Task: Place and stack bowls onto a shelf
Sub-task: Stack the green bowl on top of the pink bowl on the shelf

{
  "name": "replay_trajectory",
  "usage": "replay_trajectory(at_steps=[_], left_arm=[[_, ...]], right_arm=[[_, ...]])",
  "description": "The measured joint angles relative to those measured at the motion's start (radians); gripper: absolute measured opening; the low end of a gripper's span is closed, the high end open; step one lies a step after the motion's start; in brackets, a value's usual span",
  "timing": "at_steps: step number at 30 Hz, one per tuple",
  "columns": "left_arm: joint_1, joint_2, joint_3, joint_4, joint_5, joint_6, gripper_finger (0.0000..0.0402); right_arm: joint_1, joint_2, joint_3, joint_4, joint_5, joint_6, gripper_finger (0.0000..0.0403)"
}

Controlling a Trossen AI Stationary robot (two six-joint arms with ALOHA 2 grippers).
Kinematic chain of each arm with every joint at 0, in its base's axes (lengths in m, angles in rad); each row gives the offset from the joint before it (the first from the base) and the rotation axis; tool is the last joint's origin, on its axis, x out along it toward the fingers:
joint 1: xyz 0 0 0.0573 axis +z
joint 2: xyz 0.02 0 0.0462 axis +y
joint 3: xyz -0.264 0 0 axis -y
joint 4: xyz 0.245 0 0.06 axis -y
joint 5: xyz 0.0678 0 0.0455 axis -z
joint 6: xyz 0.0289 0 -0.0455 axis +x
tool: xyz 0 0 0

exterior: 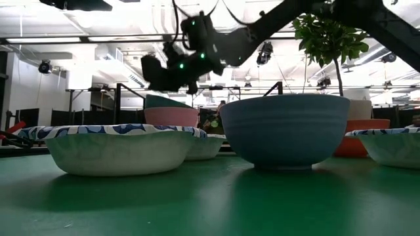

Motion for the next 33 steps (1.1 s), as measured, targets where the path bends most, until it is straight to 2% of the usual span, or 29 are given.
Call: replay_trajectory(at_steps=[11,16,19,22,27,33], left_arm=[[0.0,0.0,0.0,-0.014,0.0,-0.001,0.0],[0.0,0.0,0.0,-0.024,0.0,-0.015,0.0],[0.0,0.001,0.0,-0.017,0.0,-0.021,0.0],[0.0,0.014,0.0,0.013,0.0,-0.024,0.0],[0.0,0.063,0.0,0.119,0.002,-0.014,0.0],[0.028,0.168,0.0,0.299,0.008,0.028,0.0]], right_arm=[[0.001,0.005,-0.002,-0.055,-0.014,-0.006,0.0009],[0.012,-0.063,-0.002,-0.138,-0.016,-0.034,0.0009],[0.051,-0.135,-0.03,-0.157,-0.015,-0.126,0.0009],[0.109,-0.223,-0.124,-0.029,-0.014,-0.233,0.0009],[0.181,-0.405,-0.362,0.109,0.015,-0.279,0.0009],[0.27,-0.625,-0.675,0.108,0.008,-0.14,0.0009]])
